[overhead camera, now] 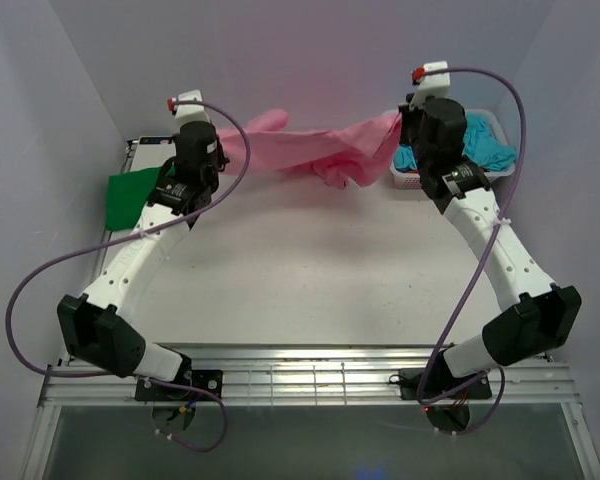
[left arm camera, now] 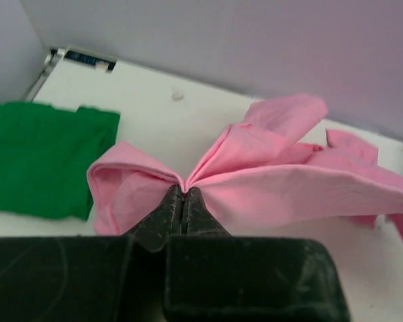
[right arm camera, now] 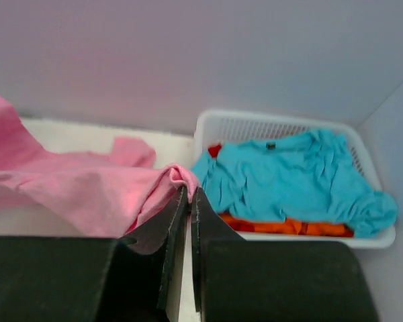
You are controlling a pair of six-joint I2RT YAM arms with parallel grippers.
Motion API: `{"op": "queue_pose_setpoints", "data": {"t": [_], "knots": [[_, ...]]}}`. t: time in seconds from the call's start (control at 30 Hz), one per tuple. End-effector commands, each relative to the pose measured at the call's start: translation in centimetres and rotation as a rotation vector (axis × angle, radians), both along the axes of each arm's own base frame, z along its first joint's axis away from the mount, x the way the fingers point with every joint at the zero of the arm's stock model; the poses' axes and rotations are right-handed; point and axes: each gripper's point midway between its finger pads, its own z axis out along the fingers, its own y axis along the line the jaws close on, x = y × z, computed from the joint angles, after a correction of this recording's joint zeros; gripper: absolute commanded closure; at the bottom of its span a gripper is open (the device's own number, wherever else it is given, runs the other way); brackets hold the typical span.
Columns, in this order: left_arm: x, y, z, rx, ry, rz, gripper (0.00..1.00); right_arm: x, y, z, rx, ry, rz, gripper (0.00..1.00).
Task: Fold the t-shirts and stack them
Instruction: Flatten the tshirt out
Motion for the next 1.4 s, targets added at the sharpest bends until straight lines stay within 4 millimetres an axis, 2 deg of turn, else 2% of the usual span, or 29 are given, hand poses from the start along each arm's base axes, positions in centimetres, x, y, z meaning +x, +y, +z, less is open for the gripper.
{"op": "queue_pose_setpoints", "data": {"t": [0.0,0.03,0.07,0.1,0.13,0.17,0.2,0.23,0.27,0.3,0.33,0.37,0.4,0.43,0.47,0.53,0.57,0.6,0.63,0.67,0.83,0.87,0.93,0.97,1.2,1.27,1.37], "knots": [[-3.7,1.9,-4.7,-0.065,0.055,0.084,1.0,-2.4,0.6,-2.0,0.051,-0.008,0.047,0.92],[-4.5,2.1,-5.5,-0.074,0.075,0.086,1.0,-3.9,0.2,-1.6,0.049,-0.017,0.042,0.92],[-5.2,2.2,-6.3,-0.08,0.095,0.085,1.0,-4.7,-0.1,-3.0,0.031,0.012,0.031,0.92],[-6.2,2.3,-7.8,-0.087,0.132,0.089,1.0,-5.7,-0.4,-2.9,0.022,0.011,0.01,0.92],[-7.2,2.5,-7.0,-0.101,0.112,0.078,1.0,-6.7,-0.9,-2.9,0.011,0.023,0.003,0.92],[-7.7,2.4,-6.7,-0.108,0.113,0.064,1.0,-8.4,-1.6,-1.3,0.025,-0.011,-0.001,0.92],[-8.5,2.5,-6.8,-0.106,0.132,0.055,1.0,-9.3,-1.9,-0.5,0.033,-0.021,0.0,0.92],[-9.2,2.5,-4.8,-0.125,0.101,0.037,1.0,-11.1,-2.6,1.4,0.054,-0.059,0.003,0.92],[-9.7,1.9,-3.9,-0.14,0.099,0.002,1.0,-12.3,-2.7,1.6,0.053,-0.038,0.021,0.92],[-10.5,1.6,-3.4,-0.14,0.113,-0.028,1.0,-13.5,-3.0,3.5,0.07,-0.069,0.035,0.92],[-11.4,1.4,-0.7,-0.156,0.055,-0.075,1.0,-15.3,-3.5,5.3,0.092,-0.111,0.053,0.92],[-12.1,0.2,0.4,-0.174,0.036,-0.157,1.0,-16.5,-3.7,5.9,0.101,-0.114,0.069,0.92],[-12.8,-0.2,1.8,-0.184,0.005,-0.198,1.0,-17.8,-3.7,7.6,0.117,-0.153,0.105,0.92],[-13.5,-0.3,3.1,-0.184,-0.027,-0.226,1.0,-19.7,-4.3,9.2,0.138,-0.201,0.12,0.92],[-14.8,0.0,5.5,-0.199,-0.088,-0.249,1.0,-20.8,-4.3,10.1,0.149,-0.227,0.148,0.92],[-16.2,0.1,7.5,-0.207,-0.129,-0.283,1.0,-23.5,-5.1,12.7,0.179,-0.303,0.171,0.92],[-17.3,0.5,9.4,-0.212,-0.165,-0.294,1.0,-24.4,-5.2,13.3,0.182,-0.317,0.189,0.92],[-17.9,0.5,10.2,-0.214,-0.176,-0.314,1.0,-25.2,-5.4,14.1,0.188,-0.338,0.199,0.92],[-18.4,0.5,10.9,-0.217,-0.183,-0.325,1.0,-26.5,-5.8,15.9,0.202,-0.381,0.209,0.92],[-19.2,0.6,12.6,-0.226,-0.213,-0.336,1.0,-27.2,-5.8,16.5,0.204,-0.397,0.226,0.92],[-21.4,-0.2,13.8,-0.257,-0.188,-0.425,1.0,-30.7,-6.5,20.6,0.225,-0.503,0.278,0.92],[-21.7,-0.5,13.9,-0.263,-0.184,-0.443,1.0,-31.7,-6.9,21.8,0.235,-0.538,0.28,0.92],[-22.3,-1.2,13.6,-0.279,-0.159,-0.483,1.0,-32.1,-7.2,22.6,0.239,-0.553,0.272,0.92],[-22.3,-1.4,13.4,-0.281,-0.143,-0.495,1.0,-33.0,-7.6,23.6,0.247,-0.581,0.275,0.92],[-22.8,-3.9,10.7,-0.328,0.028,-0.593,1.0,-34.1,-8.3,25.3,0.267,-0.634,0.264,0.92],[-23.4,-4.3,10.9,-0.342,0.03,-0.623,1.0,-34.3,-8.1,25.4,0.269,-0.634,0.28,0.92],[-24.5,-3.7,11.0,-0.346,0.032,-0.619,1.0,-34.4,-7.8,25.3,0.279,-0.626,0.296,0.92]]}}
